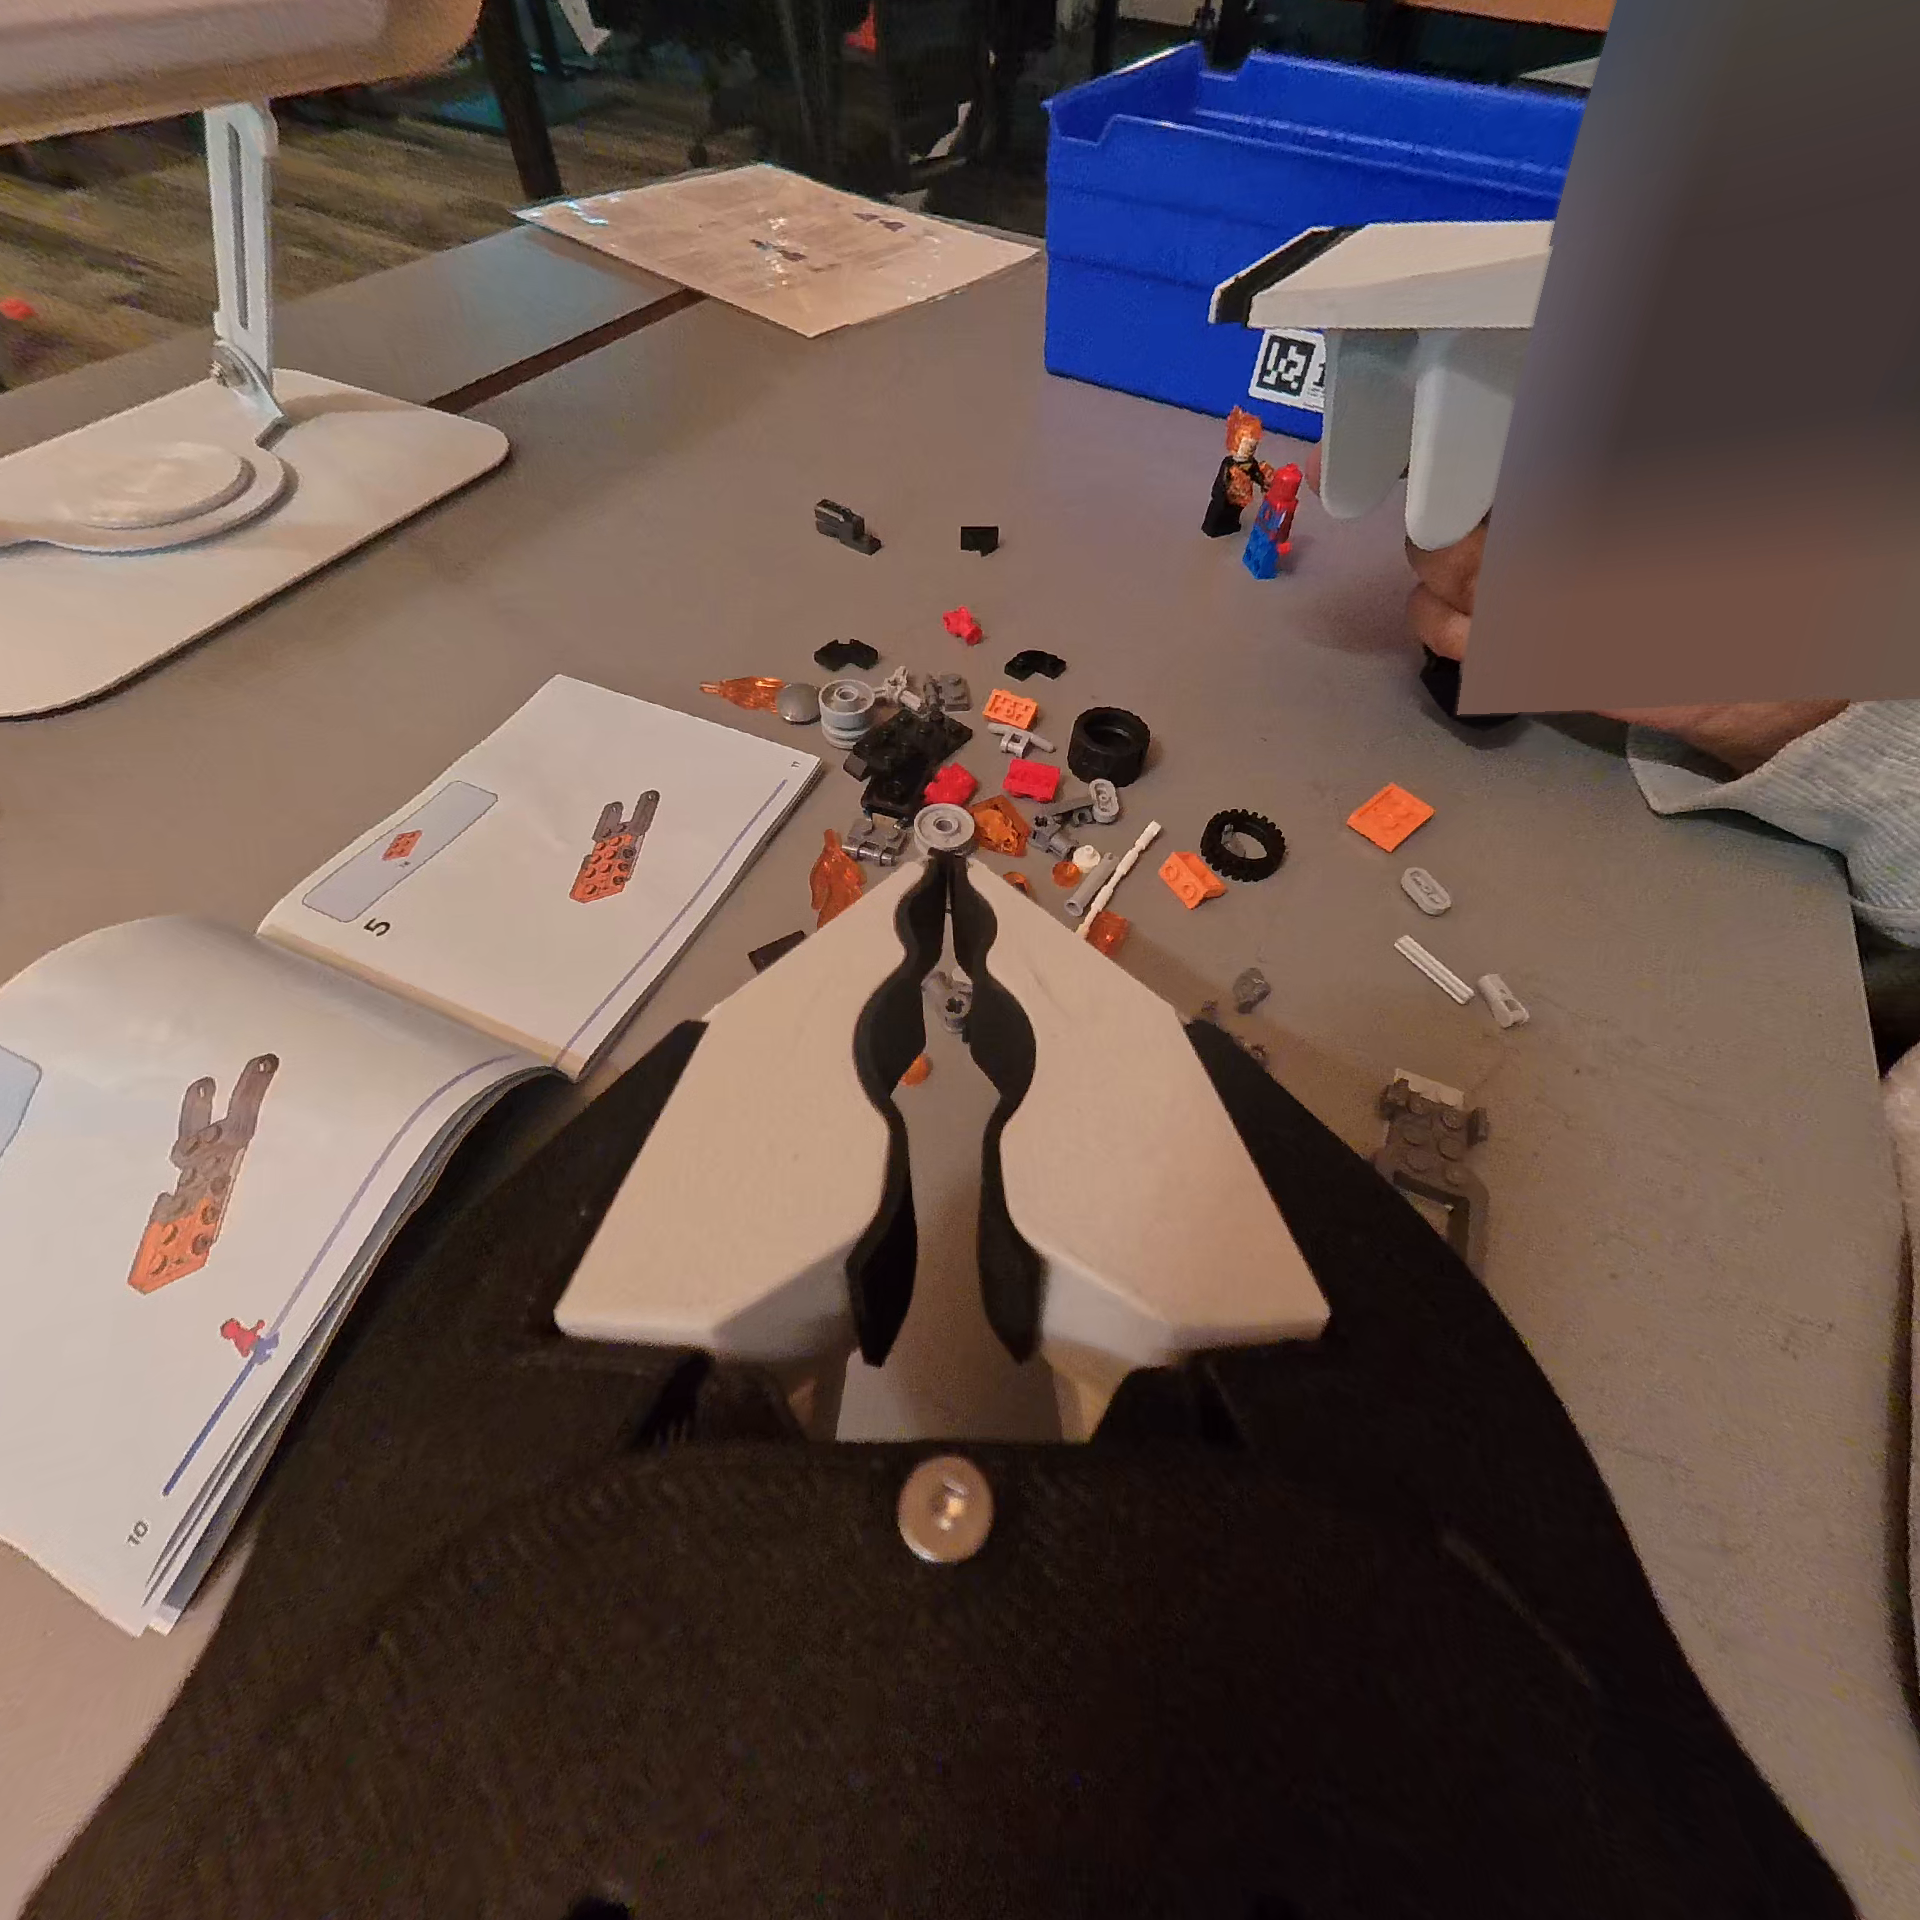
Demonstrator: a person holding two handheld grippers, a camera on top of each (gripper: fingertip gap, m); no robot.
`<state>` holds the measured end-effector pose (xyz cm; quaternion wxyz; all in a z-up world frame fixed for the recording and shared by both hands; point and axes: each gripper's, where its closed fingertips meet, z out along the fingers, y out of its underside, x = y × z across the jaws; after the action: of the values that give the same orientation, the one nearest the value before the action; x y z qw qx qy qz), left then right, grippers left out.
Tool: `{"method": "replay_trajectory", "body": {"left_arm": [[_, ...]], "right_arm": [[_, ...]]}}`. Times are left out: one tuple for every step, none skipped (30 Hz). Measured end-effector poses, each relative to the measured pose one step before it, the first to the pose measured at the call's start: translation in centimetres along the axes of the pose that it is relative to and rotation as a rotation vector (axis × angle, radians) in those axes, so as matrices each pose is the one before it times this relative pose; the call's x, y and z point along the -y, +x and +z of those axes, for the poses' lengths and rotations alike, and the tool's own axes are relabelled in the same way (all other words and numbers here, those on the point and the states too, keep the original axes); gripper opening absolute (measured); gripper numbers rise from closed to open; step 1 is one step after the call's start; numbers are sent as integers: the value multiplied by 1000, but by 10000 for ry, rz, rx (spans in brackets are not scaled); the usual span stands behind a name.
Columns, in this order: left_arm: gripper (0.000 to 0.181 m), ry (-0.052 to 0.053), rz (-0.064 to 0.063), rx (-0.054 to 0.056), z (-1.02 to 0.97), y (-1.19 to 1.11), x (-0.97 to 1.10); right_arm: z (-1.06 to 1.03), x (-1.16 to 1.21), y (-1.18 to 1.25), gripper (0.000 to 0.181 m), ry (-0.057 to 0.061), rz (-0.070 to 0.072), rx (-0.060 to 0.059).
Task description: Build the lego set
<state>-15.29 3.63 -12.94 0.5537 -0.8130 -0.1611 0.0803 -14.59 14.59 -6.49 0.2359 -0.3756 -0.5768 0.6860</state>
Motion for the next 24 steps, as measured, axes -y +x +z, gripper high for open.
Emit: {"method": "replay_trajectory", "body": {"left_arm": [[1,-40,-7,-41,42,72,-71],[1,-56,-13,-49,53,63,-94],[1,-67,-12,-47,57,61,-114],[1,-68,-9,-25,50,37,-108],[2,-59,-3,19,35,-34,-93],[2,-49,-4,74,16,-121,-88],[2,-69,-46,207,-11,-366,-117],[1,-153,-169,547,-73,-1003,-284],[2,-200,-327,734,-102,-1451,-425],[1,-131,-477,393,-128,-1100,-320],[2,72,-584,-30,-189,-566,-5],[3,172,-636,-134,-235,-405,138],[4,142,-566,-130,-197,-357,112],[6,31,-386,-113,-109,-238,7],[7,-70,-178,-43,-17,-154,-112],[8,-116,-27,88,78,-161,-191],[9,-146,59,106,130,-48,-189],[9,-128,114,113,129,-10,-158],[10,-94,107,112,98,-18,-105],[10,-64,70,40,67,32,-78],[10,-43,11,-8,46,23,-57],[11,-41,-56,-33,31,-8,-54],[12,-68,-103,-85,38,20,-112],[13,-90,-118,-137,63,83,-144]], "right_arm": [[6,-26,1,8,-14,12,4],[11,-21,-9,8,-18,20,10],[6,-26,-5,8,-16,23,12],[13,-27,-6,8,-15,19,9],[1,-21,0,9,-9,9,1],[0,1,17,9,-2,3,-4],[0,1,0,9,1,3,-2],[-7,2,4,8,0,4,1],[-3,-16,4,9,-4,2,-2],[6,-2,8,9,-2,2,-3],[0,-1,-4,9,-1,1,2],[4,-6,-9,9,-3,0,1],[5,-5,-1,9,-5,3,3],[3,-17,-17,9,-4,3,7],[3,1,-8,8,-5,-3,0],[4,-7,3,8,-4,-5,-5],[-5,-4,10,8,3,2,-1],[-6,3,-13,8,3,4,3],[1,1,16,8,-1,2,-3],[-2,-4,4,9,-3,1,-3],[4,-6,-7,8,-3,0,-1],[6,-2,6,8,-2,0,0],[4,-7,-15,9,-3,1,5],[3,-10,-13,9,-5,-1,4]]}}
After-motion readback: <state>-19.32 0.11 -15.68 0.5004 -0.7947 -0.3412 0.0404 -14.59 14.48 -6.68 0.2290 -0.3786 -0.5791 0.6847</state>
